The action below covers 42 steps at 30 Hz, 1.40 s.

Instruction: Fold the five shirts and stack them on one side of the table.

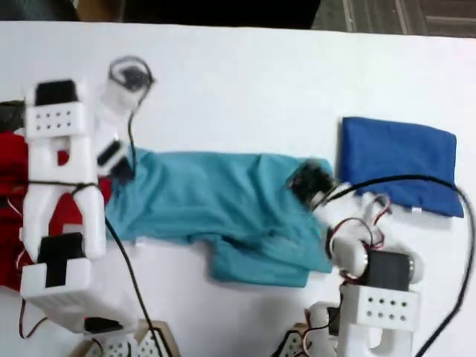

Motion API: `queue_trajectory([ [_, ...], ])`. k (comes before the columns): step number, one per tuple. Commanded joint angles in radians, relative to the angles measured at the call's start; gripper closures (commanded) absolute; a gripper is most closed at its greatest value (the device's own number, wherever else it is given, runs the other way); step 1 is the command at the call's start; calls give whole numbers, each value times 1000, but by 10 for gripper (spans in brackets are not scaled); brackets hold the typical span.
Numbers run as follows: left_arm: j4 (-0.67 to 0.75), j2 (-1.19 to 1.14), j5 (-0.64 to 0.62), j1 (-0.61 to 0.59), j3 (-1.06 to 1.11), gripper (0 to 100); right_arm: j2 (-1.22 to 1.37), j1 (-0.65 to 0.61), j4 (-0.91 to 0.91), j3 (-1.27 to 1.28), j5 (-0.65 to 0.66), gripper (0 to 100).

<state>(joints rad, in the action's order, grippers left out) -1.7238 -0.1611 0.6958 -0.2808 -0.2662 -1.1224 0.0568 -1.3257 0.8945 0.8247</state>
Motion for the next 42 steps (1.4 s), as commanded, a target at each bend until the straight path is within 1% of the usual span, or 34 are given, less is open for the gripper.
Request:
queue_trajectory([
  [1,12,-100,-77,46,-102,775,150,-44,139,-58,-112,698],
  [6,112,-374,-170,95,-176,776,524,-140,315,-64,-161,698],
  [8,152,-477,-184,95,-245,777,661,-156,372,-101,-167,698],
  [11,167,-618,-184,69,-369,778,845,-156,415,-206,-167,698],
  [14,141,-753,-180,20,-503,778,1023,-156,423,-322,-167,698],
  [18,51,-890,-180,-37,-671,778,1202,-154,392,-442,-167,698],
  [21,-43,-919,-181,-40,-831,775,1234,-163,363,-491,-169,698],
  [24,-66,-887,-184,-28,-943,775,1233,-163,360,-526,-169,698],
  [26,-66,-835,-181,-31,-946,777,1233,-157,355,-542,-169,698],
  [30,-64,-741,-176,-64,-862,778,1233,-156,326,-548,-169,698],
  [34,-61,-704,-118,-129,-743,778,1233,-156,318,-548,-169,698],
  [37,-28,-733,-81,-230,-687,778,1233,-156,317,-548,-169,698],
  [42,68,-833,54,-456,-676,778,1227,-154,297,-549,-169,698],
])
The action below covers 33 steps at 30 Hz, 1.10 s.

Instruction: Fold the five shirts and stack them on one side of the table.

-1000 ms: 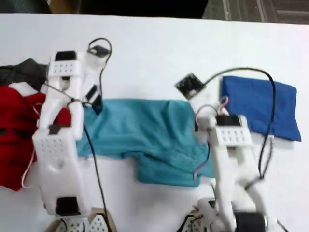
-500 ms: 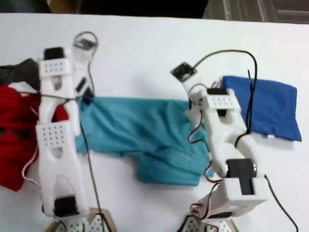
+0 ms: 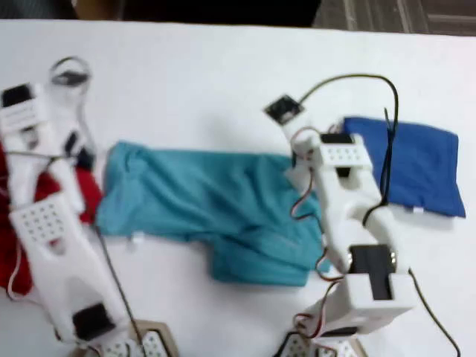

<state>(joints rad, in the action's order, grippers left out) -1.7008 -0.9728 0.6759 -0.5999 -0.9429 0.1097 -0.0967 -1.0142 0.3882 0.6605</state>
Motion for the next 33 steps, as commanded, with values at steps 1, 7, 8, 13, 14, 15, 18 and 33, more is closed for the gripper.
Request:
queue_trajectory([
  [1,69,-46,104,-178,1,778,-15,-1,-15,-43,-5,698],
  [7,198,-107,141,-342,-38,778,-101,-5,-15,-40,-5,698],
  [8,212,-107,120,-361,-59,778,-113,-5,-15,-37,-5,698],
  [13,232,-109,51,-437,-228,778,-133,-2,-50,-37,-5,698],
  [14,218,-107,51,-442,-257,778,-134,-2,-56,-37,-5,697],
  [15,195,-107,49,-443,-286,778,-134,-2,-58,-37,-5,697],
  [18,92,-100,46,-410,-367,778,-136,-4,-59,-35,-5,697],
  [33,-84,-107,-64,175,-484,778,-130,-10,-36,-37,-49,697],
])
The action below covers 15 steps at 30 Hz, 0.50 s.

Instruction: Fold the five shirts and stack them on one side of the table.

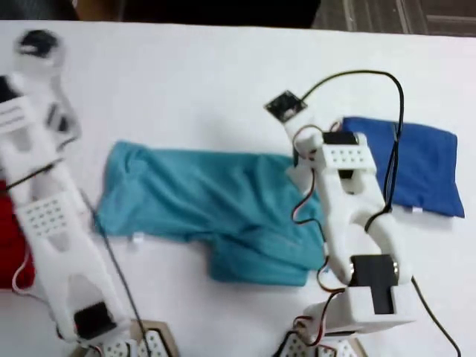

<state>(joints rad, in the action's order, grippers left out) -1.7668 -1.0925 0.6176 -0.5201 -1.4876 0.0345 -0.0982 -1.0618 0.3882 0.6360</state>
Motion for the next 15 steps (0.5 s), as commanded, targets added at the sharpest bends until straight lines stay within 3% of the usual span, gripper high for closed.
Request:
queue_trajectory([
  [1,-17,11,-21,121,94,778,-54,-8,12,-37,-28,697],
  [6,40,9,-78,193,220,778,-54,-5,8,-37,-29,697],
  [15,124,8,-78,195,331,778,-54,-1,10,-37,-29,697],
])
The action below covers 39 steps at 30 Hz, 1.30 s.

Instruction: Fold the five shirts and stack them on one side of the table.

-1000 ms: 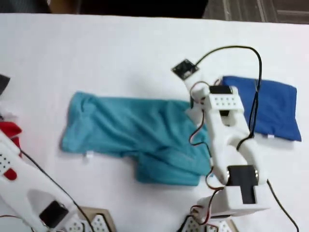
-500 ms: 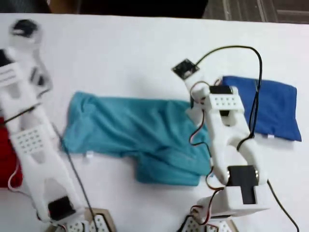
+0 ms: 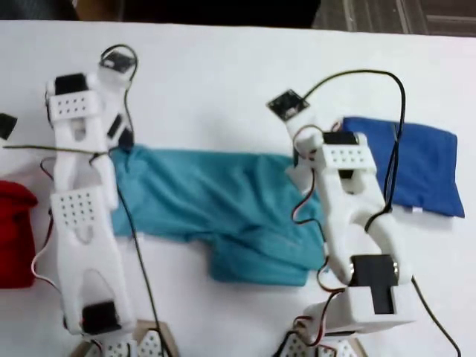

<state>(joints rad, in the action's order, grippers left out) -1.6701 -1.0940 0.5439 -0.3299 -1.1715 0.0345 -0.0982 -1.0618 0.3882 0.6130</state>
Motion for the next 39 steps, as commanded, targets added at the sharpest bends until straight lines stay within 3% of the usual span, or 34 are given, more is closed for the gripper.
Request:
queue_trajectory([
  [1,41,9,-5,5,31,778,-54,-2,10,-37,-6,697],
  [6,126,9,-5,-8,102,793,-54,-1,7,-35,-6,697],
  [12,141,12,-5,-55,104,918,-53,1,8,-18,0,697],
  [19,140,12,2,-140,104,853,-53,-8,13,-20,2,697],
  [25,126,28,-5,-138,90,836,-64,-2,54,-28,-8,697],
  [32,-114,92,-40,-104,-159,836,-122,-22,-22,-160,-146,700],
  [34,-121,123,-80,-100,-188,837,-124,-33,-42,-189,-146,749],
  [38,-120,203,-100,-94,-113,901,-113,-36,-42,-183,-146,998],
  [39,-120,227,-100,-86,-70,964,-110,-36,-45,-178,-146,966],
])
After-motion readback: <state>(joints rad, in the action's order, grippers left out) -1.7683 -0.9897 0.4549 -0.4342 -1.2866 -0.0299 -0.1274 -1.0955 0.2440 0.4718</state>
